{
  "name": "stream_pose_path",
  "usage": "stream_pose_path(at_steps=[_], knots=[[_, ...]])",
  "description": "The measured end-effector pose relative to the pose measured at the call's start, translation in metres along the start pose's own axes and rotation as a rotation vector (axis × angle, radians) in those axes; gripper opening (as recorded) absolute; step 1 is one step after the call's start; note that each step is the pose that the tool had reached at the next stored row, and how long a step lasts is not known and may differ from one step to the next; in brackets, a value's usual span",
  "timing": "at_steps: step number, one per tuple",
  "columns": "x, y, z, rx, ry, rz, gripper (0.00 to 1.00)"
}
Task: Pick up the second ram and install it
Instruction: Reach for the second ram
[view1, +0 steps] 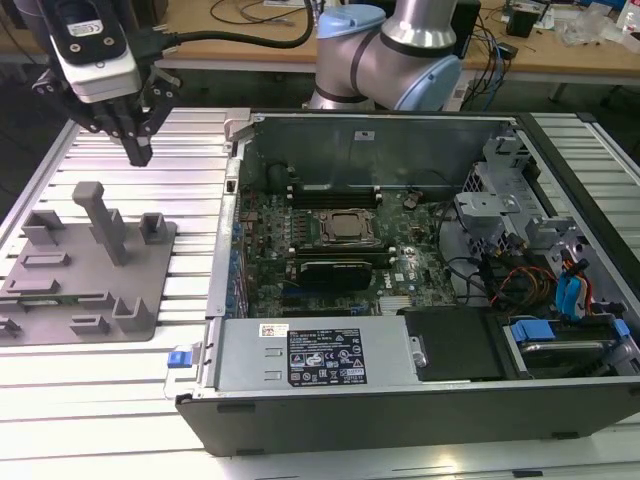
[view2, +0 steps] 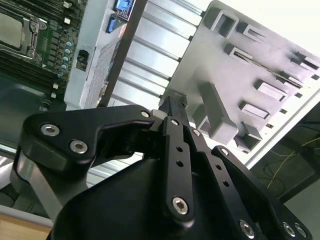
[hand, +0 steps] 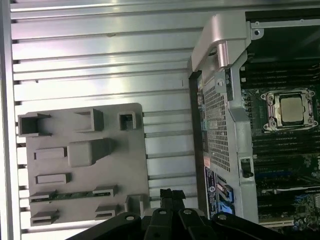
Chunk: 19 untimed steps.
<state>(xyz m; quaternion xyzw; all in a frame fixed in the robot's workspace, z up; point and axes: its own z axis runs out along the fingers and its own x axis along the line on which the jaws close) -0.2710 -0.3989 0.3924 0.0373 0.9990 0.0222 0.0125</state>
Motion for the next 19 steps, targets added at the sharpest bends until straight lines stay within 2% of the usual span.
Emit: stream_pose_path(at_steps=[3, 6, 11, 15, 19], knots=[[0.0062, -0.0004, -0.0001, 0.0001, 0.0001, 0.0, 0.08], [0.0186, -0.0014, 0.0003, 0.0, 0.0001, 0.0, 0.08], [0.0307, -0.0023, 0.0004, 0.0001, 0.0001, 0.0, 0.08], [0.0447, -0.0034, 0.0002, 0.0, 0.0, 0.0, 0.08], [0.0535, -0.004, 0.0002, 0.0, 0.0, 0.0, 0.08]])
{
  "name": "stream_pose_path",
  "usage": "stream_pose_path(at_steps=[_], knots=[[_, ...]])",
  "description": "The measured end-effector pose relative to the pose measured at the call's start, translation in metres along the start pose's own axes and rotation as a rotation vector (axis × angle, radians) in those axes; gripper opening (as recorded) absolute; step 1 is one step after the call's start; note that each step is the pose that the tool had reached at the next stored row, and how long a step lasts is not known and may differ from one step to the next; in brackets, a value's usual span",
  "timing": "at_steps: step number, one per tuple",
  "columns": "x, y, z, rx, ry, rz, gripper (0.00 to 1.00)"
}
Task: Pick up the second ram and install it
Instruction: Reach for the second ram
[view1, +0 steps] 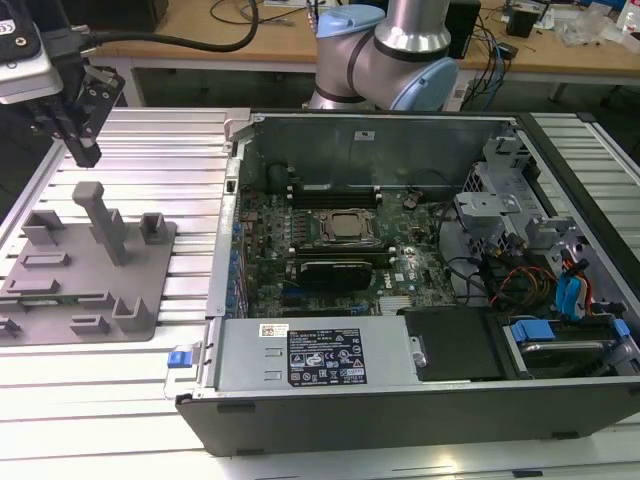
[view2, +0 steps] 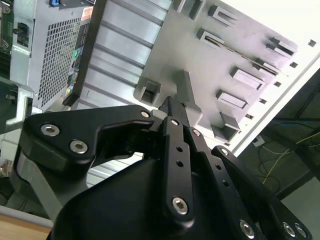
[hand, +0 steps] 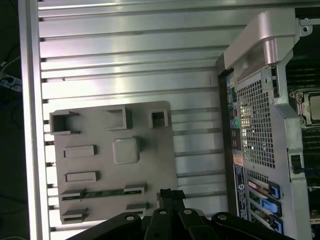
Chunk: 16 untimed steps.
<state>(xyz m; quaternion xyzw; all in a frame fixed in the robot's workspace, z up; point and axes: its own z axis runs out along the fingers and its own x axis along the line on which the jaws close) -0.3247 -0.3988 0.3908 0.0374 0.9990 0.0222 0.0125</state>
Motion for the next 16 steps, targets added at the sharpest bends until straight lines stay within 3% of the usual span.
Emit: stream_pose_path(at_steps=[16], knots=[[0.0346, -0.0032, 0.0052, 0.0, 0.0, 0.0, 0.08]])
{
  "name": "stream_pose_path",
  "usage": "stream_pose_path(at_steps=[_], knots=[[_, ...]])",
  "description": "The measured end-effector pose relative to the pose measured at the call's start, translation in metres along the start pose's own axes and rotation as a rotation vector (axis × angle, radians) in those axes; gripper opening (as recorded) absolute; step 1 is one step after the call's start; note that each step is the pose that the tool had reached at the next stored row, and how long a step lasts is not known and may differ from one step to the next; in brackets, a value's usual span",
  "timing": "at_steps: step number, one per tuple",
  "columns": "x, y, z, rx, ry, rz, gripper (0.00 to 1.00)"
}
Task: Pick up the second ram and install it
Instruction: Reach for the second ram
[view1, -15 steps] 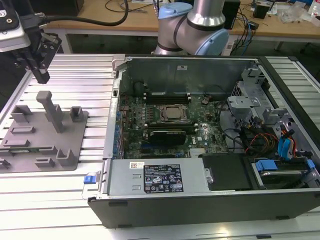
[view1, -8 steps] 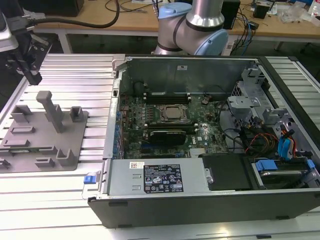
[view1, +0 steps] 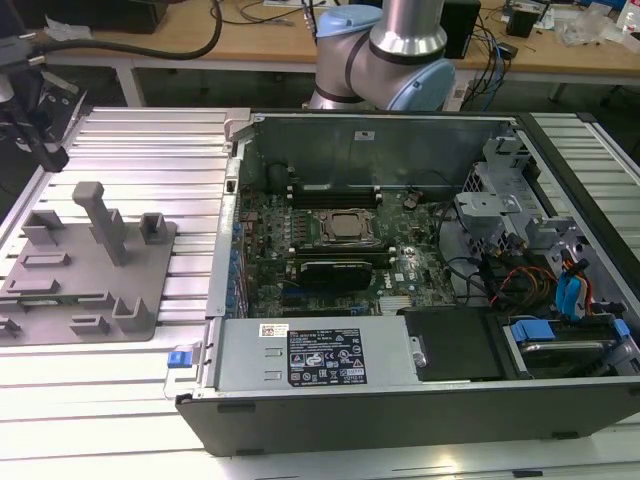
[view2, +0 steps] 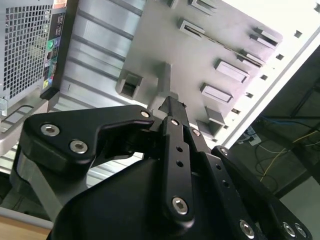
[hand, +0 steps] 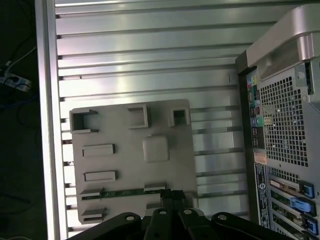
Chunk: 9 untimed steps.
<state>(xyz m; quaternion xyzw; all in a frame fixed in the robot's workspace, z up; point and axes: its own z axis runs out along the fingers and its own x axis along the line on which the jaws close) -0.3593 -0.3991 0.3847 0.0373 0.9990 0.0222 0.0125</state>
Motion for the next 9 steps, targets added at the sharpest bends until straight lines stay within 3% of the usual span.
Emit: stream_pose_path(at_steps=[4, 6, 9], knots=[[0.0098, -0.0009, 0.0011, 0.0001, 0.0, 0.0, 0.08], [0.0202, -0.0017, 0.0023, 0.0, 0.0, 0.0, 0.08], [0.0269, -0.0023, 0.0029, 0.0001, 0.0001, 0.0, 0.08]])
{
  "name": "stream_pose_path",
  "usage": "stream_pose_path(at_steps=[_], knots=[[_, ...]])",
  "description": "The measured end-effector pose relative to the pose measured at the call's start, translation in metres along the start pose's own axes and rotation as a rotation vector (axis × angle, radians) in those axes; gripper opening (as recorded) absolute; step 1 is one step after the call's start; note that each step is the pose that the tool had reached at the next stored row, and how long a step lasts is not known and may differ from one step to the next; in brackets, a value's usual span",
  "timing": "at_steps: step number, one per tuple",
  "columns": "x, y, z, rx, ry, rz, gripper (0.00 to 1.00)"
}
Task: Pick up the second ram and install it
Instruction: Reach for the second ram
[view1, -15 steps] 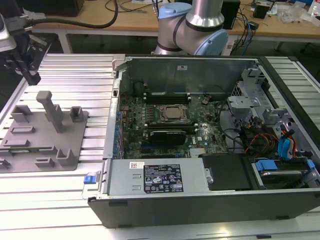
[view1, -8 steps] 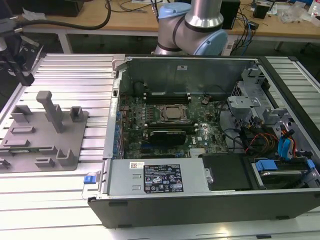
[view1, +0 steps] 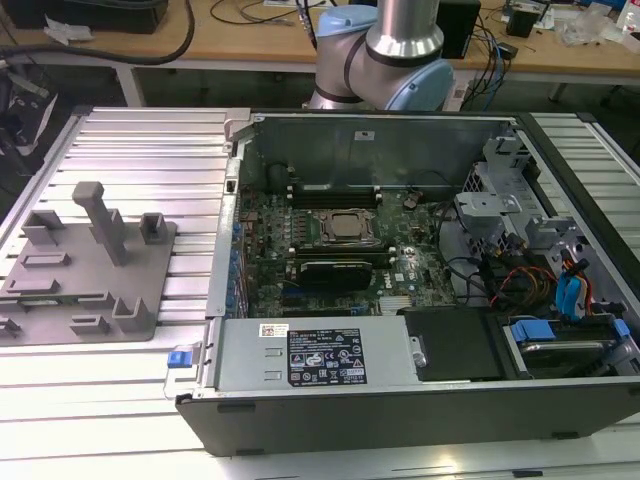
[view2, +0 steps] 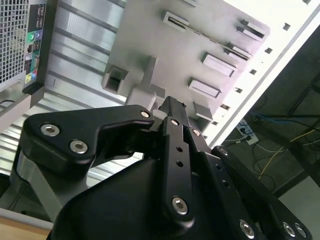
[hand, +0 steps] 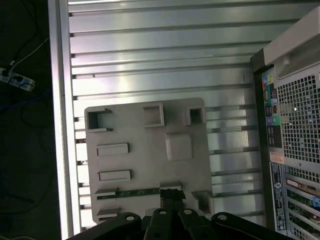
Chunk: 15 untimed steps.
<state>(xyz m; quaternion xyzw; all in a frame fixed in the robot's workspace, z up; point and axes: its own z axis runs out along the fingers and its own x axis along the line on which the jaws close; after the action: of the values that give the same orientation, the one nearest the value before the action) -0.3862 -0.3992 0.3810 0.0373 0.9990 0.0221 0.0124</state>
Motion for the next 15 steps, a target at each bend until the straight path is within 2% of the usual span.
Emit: stream_pose_path(at_steps=[2, 4, 6, 15], knots=[[0.0042, -0.0004, 0.0005, 0.0, 0.0, 0.0, 0.08], [0.0118, -0.0015, 0.0027, 0.0, 0.0, 0.0, 0.08], [0.0183, -0.0044, 0.0082, 0.0, 0.0, 0.0, 0.08], [0.0229, -0.014, 0.0203, 0.0, 0.0, 0.0, 0.08]])
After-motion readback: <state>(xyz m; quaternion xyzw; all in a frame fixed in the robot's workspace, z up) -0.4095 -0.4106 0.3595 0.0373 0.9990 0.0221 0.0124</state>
